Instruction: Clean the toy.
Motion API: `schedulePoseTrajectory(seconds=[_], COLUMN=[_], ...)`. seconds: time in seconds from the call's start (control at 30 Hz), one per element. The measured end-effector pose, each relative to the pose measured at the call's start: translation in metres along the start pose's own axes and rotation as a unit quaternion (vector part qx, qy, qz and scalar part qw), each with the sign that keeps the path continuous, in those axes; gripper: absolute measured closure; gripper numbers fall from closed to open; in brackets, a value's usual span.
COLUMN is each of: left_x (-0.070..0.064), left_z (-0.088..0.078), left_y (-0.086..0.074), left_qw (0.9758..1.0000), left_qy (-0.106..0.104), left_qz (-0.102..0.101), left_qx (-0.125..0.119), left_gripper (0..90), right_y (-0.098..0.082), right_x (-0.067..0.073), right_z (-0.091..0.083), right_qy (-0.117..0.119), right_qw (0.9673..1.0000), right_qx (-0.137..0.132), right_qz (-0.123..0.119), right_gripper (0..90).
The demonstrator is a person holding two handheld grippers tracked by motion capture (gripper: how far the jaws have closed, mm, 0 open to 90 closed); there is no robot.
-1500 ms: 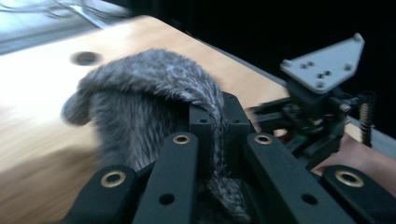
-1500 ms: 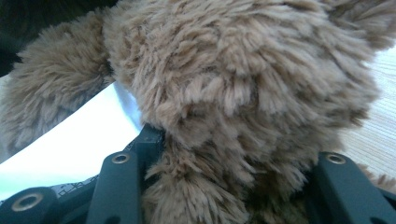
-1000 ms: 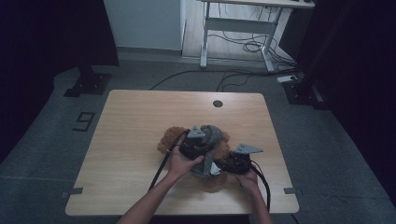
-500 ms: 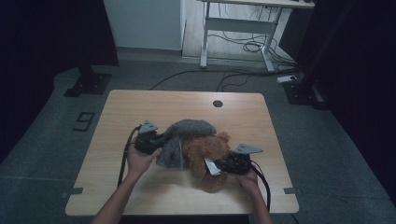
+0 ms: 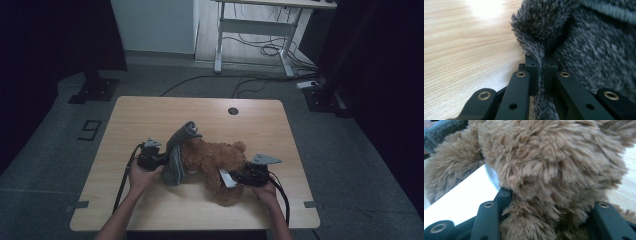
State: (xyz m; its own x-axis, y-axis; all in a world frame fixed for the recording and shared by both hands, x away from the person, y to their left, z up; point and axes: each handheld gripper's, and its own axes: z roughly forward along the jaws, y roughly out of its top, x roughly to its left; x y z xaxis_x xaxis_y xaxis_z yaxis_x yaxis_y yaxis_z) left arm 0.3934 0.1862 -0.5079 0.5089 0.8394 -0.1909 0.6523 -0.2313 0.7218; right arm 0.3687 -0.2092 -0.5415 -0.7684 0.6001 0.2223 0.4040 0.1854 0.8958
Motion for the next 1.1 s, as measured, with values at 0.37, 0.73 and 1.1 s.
schedulePoseTrajectory(seconds=[0.37,0.73,1.1], left_x=[-0.043,-0.057,-0.051], left_z=[-0.036,0.03,0.023], left_y=[0.065,0.094,0.062], left_qw=[0.994,0.9976,0.9972], left_qy=[0.0,-0.008,-0.023], left_qz=[0.056,0.056,0.042], left_qx=[-0.094,-0.04,-0.057], left_gripper=[84.9,84.5,85.6], right_y=[0.0,0.007,0.015], right_x=[0.0,-0.015,-0.01], right_z=[0.001,0.012,0.004], right_qy=[-0.002,-0.037,-0.038], right_qw=[1.0,0.9983,0.9992], right_qx=[0.0,-0.008,-0.001], right_qz=[-0.001,-0.045,-0.014], right_gripper=[47.9,49.7,24.0])
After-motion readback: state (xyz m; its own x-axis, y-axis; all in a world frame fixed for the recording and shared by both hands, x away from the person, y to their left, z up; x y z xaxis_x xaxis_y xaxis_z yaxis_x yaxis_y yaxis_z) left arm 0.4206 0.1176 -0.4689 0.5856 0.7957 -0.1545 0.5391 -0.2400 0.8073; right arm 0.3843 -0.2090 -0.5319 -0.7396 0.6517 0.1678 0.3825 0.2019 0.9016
